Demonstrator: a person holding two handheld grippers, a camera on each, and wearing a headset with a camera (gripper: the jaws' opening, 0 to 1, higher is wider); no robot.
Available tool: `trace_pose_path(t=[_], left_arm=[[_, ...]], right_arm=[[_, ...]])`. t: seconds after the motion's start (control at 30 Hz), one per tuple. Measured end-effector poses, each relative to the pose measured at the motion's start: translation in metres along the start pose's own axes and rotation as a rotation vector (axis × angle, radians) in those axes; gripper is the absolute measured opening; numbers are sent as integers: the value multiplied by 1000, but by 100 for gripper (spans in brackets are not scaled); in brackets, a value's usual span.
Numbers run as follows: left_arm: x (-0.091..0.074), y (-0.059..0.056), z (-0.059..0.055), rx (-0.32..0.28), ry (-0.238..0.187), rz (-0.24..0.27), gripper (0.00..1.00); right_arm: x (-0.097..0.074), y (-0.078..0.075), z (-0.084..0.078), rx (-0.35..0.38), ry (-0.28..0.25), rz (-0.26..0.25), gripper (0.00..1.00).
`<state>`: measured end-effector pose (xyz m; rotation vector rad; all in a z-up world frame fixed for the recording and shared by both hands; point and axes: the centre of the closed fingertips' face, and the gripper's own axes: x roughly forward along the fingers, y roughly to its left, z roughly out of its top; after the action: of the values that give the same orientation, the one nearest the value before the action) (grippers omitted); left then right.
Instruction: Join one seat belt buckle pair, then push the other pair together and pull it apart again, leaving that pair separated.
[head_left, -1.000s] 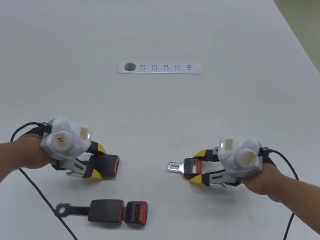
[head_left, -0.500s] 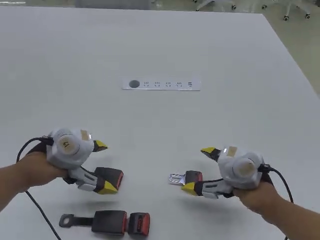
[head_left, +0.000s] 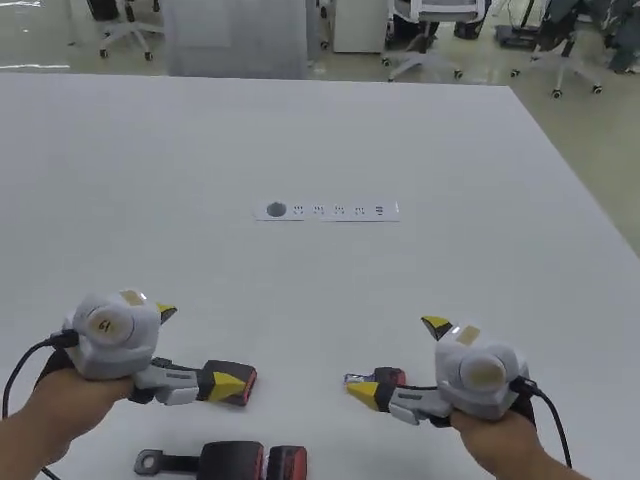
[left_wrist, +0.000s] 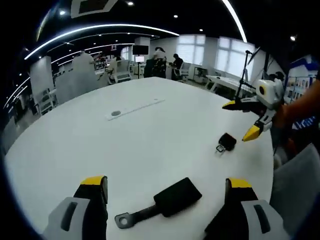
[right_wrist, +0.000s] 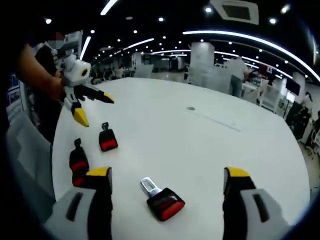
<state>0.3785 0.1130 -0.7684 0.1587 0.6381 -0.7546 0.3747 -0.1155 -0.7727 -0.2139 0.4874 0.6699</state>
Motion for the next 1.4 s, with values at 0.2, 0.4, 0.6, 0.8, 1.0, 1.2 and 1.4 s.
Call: trace_pose_path(t=[0.2,0.4,0.6,0.8,1.0,1.2,1.4], left_arm=[[-31,-16,14,-25,-113,7,100],[-54,-33,0,29,-98,-21,100],[-81,-43,-11,48,-115,-8,100],[-103,-45,-23,47,-132,35,100],[-118,-43,-31,53,-136,47,100],[-129,-42,-33,39,-157,64,100],[-131,-47,-38,35,-153,61,100]], right_arm=[[-18,19,5,-71,-17,7,97],[-40,35,2,-97,-35,-1,100],[-62,45,2,-73,-69,-7,100],[-81,52,-5,-52,-88,-19,100],[-95,57,-16,-30,-71,-31,100],[-104,61,-24,-53,-49,-26,100],[-108,65,-27,-41,-43,-14,100]])
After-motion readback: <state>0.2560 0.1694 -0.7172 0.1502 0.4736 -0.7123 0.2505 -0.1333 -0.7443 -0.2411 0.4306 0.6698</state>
